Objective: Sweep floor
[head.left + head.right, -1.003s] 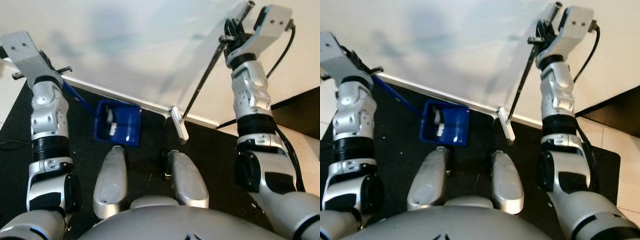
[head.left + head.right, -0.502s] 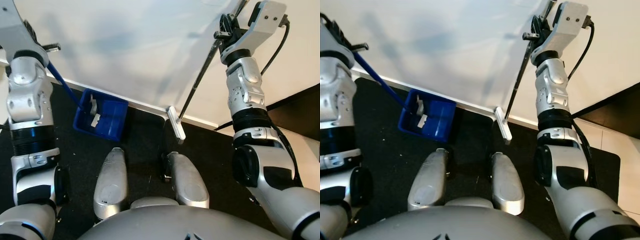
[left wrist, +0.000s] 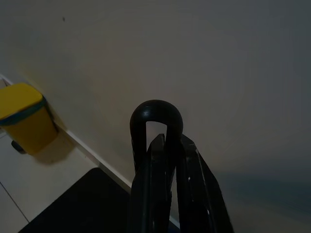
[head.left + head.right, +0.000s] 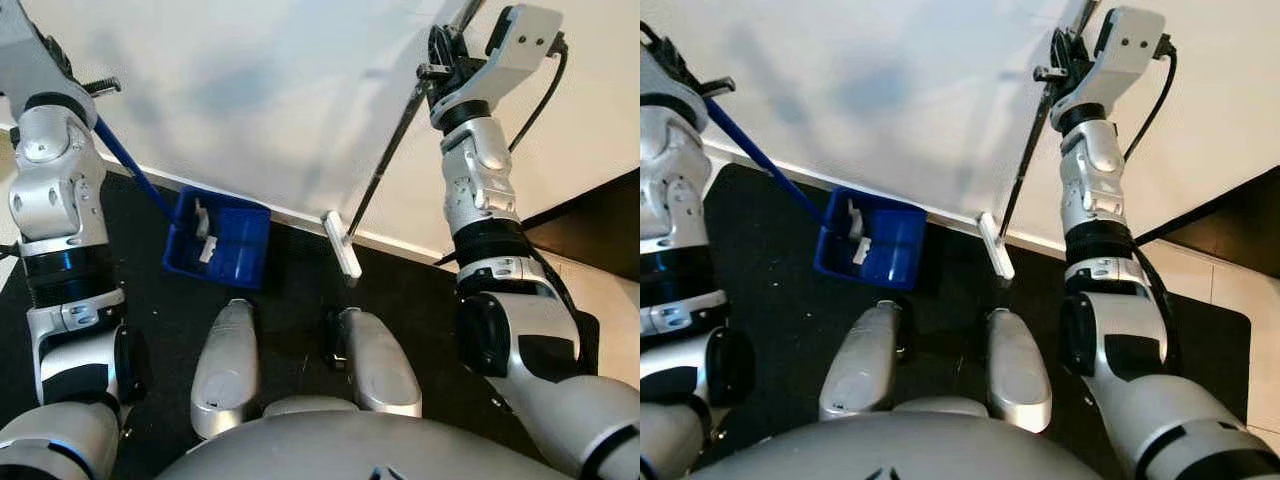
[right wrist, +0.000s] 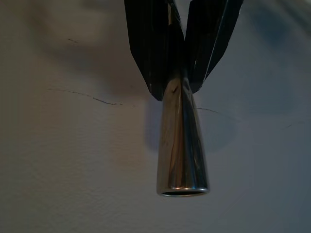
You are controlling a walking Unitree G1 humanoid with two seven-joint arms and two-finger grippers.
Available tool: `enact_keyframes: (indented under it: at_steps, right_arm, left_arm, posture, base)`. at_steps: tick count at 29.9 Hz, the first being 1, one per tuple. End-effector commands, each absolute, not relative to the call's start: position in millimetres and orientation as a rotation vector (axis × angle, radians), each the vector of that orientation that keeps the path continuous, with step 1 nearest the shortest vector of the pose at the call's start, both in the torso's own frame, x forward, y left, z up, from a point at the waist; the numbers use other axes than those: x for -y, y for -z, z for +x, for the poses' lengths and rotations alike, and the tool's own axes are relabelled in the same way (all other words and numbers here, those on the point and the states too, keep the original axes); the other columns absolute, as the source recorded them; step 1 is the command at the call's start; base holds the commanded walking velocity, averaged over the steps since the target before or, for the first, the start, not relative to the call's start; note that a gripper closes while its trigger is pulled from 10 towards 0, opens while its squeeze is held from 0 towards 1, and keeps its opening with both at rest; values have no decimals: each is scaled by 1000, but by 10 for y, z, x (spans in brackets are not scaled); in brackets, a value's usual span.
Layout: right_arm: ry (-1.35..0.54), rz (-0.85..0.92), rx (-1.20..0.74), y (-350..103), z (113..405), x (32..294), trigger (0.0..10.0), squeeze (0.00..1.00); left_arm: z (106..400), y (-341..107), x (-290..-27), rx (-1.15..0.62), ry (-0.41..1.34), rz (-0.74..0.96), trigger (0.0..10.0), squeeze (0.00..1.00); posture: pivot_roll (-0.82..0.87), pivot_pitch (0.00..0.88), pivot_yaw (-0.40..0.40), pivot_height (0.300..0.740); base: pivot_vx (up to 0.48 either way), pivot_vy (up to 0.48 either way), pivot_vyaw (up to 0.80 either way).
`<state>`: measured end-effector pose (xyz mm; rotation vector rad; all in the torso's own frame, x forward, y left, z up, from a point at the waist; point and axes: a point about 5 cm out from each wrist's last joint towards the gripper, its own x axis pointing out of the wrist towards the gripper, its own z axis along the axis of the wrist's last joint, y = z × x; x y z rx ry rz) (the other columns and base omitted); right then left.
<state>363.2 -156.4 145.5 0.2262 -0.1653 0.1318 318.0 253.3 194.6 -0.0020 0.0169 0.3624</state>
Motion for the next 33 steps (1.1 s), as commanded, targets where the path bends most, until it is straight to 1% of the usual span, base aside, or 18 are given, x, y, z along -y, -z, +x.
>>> enact_keyframes:
  at_steps: [1, 7, 10, 33]
  right_arm:
    - [-118, 210, 227, -1551, 3635, 1612, 10000, 0]
    - [-121, 202, 229, -1545, 3634, 1616, 10000, 0]
    - [-125, 202, 230, -1542, 3633, 1614, 10000, 0]
    - [-114, 200, 211, -1502, 3634, 1651, 10000, 0]
  left_arm:
    - [3202, -2011, -2517, 5, -364, -15, 10000, 0]
    - [3206, -1992, -2525, -5, -373, -18, 10000, 0]
    - [3203, -1987, -2523, -7, -379, -24, 10000, 0]
    - [3217, -1965, -2519, -19, -395, -38, 10000, 0]
  posture:
    - [139, 0, -52, 740]
    - [139, 0, -54, 740]
    - [139, 0, -56, 740]
    - [138, 0, -56, 740]
  base:
    - [0, 0, 0]
    - [0, 0, 0]
    - [0, 0, 525]
    - [0, 0, 761]
